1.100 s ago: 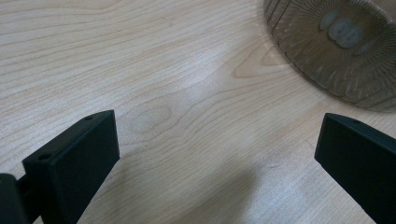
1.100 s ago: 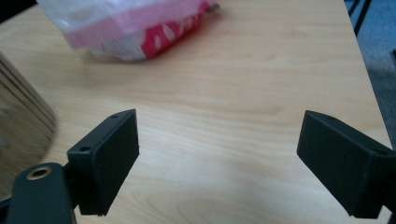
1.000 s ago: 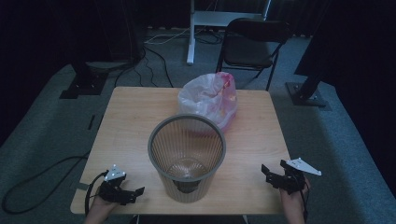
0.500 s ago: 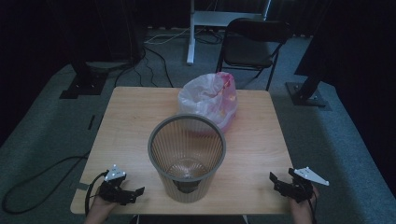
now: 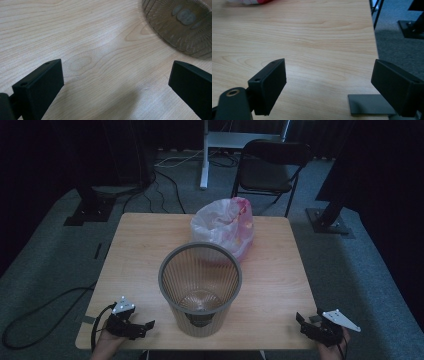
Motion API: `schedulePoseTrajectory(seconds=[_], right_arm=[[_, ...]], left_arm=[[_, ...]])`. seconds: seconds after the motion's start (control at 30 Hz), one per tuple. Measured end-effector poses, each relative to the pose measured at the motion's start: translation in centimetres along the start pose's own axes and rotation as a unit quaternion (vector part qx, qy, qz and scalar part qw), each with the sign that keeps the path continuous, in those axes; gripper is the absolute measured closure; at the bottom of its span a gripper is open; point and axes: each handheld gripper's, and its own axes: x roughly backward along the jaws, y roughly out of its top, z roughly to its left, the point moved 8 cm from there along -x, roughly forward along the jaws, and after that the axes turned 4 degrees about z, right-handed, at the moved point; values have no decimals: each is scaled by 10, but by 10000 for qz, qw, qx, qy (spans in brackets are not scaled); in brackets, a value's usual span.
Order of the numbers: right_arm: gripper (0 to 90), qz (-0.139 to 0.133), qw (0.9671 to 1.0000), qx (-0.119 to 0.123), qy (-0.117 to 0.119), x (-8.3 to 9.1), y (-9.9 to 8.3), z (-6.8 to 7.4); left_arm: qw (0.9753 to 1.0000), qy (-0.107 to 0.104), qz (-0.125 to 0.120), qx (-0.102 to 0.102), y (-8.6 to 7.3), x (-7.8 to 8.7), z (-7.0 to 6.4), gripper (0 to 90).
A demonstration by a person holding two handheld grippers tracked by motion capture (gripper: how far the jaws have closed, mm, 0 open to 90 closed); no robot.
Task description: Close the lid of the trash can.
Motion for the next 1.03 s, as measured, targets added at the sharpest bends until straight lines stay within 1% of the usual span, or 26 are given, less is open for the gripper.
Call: schedulePoseTrajectory(seconds=[0.13,0.2,0.27,0.33,0.37,0.57,0.73,0.8,0.93,1.03], right_arm=[[123,-14,9999,70,-105,5,-4,-1],[123,-21,9999,50,-104,6,-8,-2],[123,-50,9998,33,-167,8,-10,-4],[123,-78,9999,-70,-123,9,-12,-6],[123,-43,9999,-103,-126,8,-14,-6],[123,9,9999,-63,-129,3,-19,-5],[123,-28,9998,-158,-117,2,-19,-7],[123,9,9998,-168,-131,1,-20,-7],[123,51,9998,-89,-151,-1,-21,-5],[123,52,9998,-97,-138,-1,-22,-5]], left_arm=[[10000,-3,-2,14,0,1,0,0],[10000,0,2,7,0,1,0,0],[10000,-7,2,6,0,0,0,0],[10000,-4,1,2,0,0,0,0],[10000,-8,-3,0,0,0,0,0],[10000,-20,19,2,0,-1,-1,0],[10000,-26,18,6,1,-1,-1,0],[10000,-17,23,-6,1,-2,-1,0],[10000,1,39,-63,1,-2,-2,0],[10000,-13,27,-47,2,-2,-1,0]])
